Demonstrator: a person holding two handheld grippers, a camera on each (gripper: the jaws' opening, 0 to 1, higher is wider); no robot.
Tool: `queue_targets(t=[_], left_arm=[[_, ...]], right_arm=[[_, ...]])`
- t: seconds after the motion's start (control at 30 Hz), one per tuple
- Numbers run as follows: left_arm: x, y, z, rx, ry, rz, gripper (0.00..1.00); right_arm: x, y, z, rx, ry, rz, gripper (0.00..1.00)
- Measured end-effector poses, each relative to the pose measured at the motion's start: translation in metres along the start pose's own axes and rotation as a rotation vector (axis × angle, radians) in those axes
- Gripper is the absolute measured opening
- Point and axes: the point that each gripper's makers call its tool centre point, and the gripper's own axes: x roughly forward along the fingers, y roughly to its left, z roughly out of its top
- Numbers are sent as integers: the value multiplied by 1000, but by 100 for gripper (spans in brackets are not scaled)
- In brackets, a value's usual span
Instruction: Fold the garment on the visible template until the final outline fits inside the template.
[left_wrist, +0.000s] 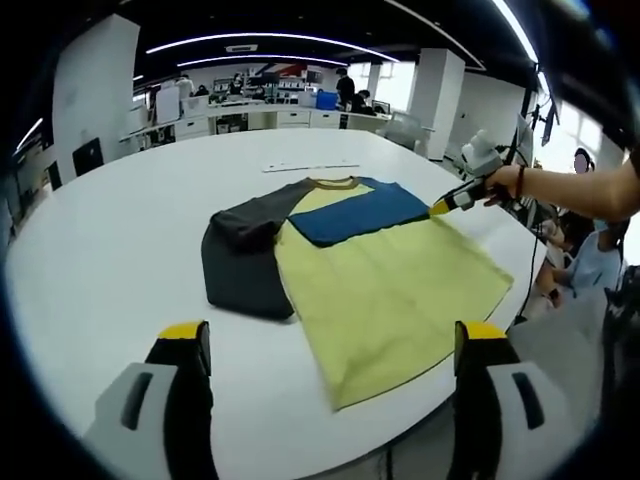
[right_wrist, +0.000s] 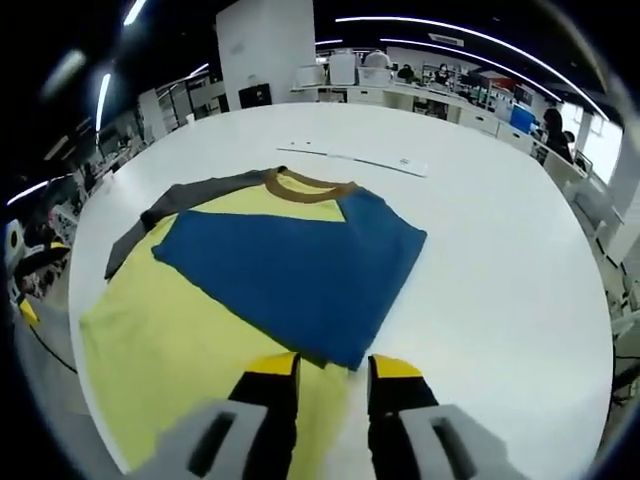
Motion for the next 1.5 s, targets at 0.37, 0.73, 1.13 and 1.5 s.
queue_targets(t=[0.37, 0.73, 1.13, 1.5], left_arm=[[-2, 1, -1, -4, -1, 1, 97], [-2, 1, -3, -3, 8, -1, 95], [-6, 4, -7, -3, 21, 11, 94], [-4, 7, -10, 3, 36, 21, 93]], right_arm=[[1, -9, -9, 65, 1, -39, 1], [8, -6, -4, 96, -13, -33, 7], [4, -20, -8, 121, -8, -117, 0], [-4, -17, -12, 124, 16, -93, 0]])
